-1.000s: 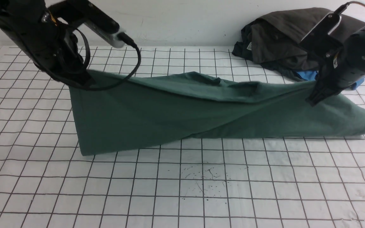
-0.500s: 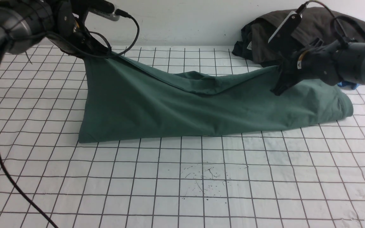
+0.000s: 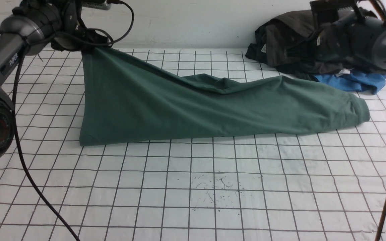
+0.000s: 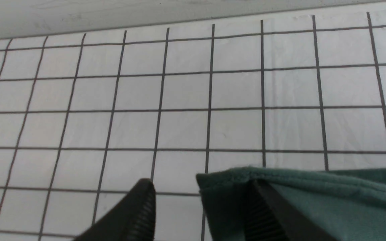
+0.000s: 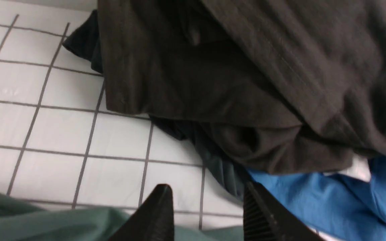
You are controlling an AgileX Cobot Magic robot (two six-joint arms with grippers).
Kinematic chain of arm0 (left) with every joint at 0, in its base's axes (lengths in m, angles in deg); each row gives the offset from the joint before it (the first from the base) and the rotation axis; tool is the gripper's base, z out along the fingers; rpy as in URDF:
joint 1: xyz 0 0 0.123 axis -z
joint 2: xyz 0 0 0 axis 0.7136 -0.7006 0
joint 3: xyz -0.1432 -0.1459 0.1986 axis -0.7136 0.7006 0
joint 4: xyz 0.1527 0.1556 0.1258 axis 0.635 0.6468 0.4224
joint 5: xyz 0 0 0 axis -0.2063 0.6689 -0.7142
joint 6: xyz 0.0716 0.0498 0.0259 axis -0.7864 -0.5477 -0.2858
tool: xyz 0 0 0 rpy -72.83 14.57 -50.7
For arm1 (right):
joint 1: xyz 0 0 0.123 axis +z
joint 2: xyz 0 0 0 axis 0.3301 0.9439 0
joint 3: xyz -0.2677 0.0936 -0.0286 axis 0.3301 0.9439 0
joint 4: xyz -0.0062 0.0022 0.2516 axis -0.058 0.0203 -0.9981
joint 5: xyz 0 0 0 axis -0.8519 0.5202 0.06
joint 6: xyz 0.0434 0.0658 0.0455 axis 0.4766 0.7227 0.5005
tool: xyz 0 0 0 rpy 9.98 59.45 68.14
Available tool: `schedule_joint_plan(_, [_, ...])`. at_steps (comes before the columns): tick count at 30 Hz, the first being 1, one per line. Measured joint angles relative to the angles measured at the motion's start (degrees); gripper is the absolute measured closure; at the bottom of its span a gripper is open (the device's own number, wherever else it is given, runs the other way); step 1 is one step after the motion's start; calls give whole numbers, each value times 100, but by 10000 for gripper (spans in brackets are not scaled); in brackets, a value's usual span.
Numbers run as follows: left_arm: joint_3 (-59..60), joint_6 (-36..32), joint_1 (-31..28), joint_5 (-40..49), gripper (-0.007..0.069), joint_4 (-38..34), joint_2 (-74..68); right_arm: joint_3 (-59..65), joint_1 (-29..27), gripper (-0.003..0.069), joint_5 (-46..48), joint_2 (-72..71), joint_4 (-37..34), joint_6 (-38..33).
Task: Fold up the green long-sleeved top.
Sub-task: Use both arms to drag the lower edge of the fabric forward and fold it over the upper edge
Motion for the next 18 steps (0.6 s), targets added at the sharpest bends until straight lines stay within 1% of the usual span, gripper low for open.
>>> schedule_joint_plan(1, [-42,-82,22,202,298,-58,48,-42,35,428,212,-50,-227,-398])
schedule_joint_plan(2, [-43,-141,29,286,302,-69,73,-48,43,444,265,-60,-366,-495])
schedule_joint_plan(3, [-78,-445,58,596,330,-186,135,-74,121,523,673,-109,-1112,-1446])
schedule_joint_plan(4, [-89,-614,76,690,347,-216,142,-82,174,567,908,-113,-1563,-1988])
schedule_joint_plan(5, [-89,-815,98,745,370,-258,142,-88,232,610,1104,-91,-2163,-2685])
schedule_joint_plan(6, [-89,-940,105,764,387,-286,120,-89,276,632,1214,-35,-2686,-3362])
schedule_joint_plan(7, [-89,-1038,111,763,405,-304,92,-89,319,647,1273,32,-3171,-3861])
schedule_joint_plan(8, [-89,-1085,111,739,418,-308,25,-89,387,662,1278,164,-3917,-4518])
schedule_joint_plan(9, [-89,-1085,99,704,421,-314,-25,-94,423,667,1234,293,-4351,-4981])
schedule_joint_plan(10, [-89,-1085,93,704,421,-314,-25,-94,423,668,1234,319,-4427,-5065])
schedule_joint_plan(11, [-89,-1056,65,632,410,-314,-94,-94,452,671,1095,513,-4876,-5554])
schedule_joint_plan(12, [-84,-987,32,593,386,-314,-124,-94,460,672,975,672,-5116,-5864])
schedule_joint_plan(13, [-84,-987,21,574,381,-314,-131,-94,460,672,924,697,-5202,-5910])
schedule_joint_plan(14, [-84,-928,-31,464,321,-293,-144,-94,460,673,655,911,-5491,-6247])
schedule_joint_plan(15, [-84,-928,-37,437,312,-287,-144,-94,460,673,618,932,-5523,-6281])
schedule_joint_plan(16, [-84,-889,-75,342,253,-233,-139,-94,460,673,277,1077,-5777,-6550])
schedule_joint_plan(17, [-84,-875,-84,313,236,-214,-138,-94,460,673,188,1134,-5845,-6616])
schedule_joint_plan(18, [-84,-829,-90,278,194,-170,-131,-94,460,673,14,1205,-5977,-6740])
